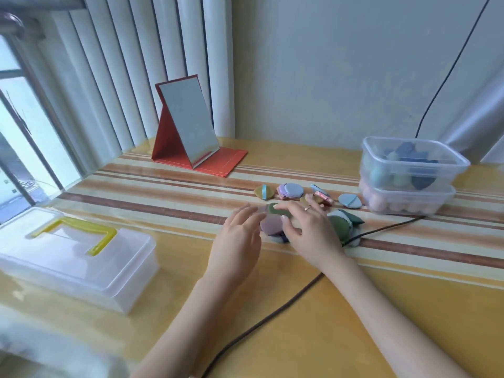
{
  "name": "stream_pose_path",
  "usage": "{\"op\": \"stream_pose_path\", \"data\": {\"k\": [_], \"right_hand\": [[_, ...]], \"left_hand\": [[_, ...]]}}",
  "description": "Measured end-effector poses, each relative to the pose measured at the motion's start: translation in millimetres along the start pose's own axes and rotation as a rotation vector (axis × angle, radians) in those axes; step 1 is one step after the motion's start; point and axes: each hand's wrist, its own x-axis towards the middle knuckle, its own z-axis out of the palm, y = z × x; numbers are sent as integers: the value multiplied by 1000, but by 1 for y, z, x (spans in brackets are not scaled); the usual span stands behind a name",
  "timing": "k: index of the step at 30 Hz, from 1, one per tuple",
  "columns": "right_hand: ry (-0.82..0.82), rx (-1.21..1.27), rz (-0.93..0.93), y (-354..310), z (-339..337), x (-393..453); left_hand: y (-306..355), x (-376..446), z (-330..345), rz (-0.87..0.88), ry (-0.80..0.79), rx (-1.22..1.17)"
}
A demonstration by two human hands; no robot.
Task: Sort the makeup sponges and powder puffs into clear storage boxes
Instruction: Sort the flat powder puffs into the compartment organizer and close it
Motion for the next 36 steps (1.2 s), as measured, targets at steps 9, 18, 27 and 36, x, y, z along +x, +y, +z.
{"op": "stream_pose_path", "data": {"k": [9, 18, 27, 36], "right_hand": [[-689, 439, -140, -168, 64, 36], [-546, 576, -9, -166, 86, 53], [-574, -53, -8, -121, 63, 88], [-400, 473, 355, -155, 76, 99]], "left_hand": [[-67, -1, -144, -411, 359, 317], [-130, -29, -168, -612, 322, 250], [-158, -30, -174, -753, 331, 15], [-146, -35, -175, -800, -108, -484]]}}
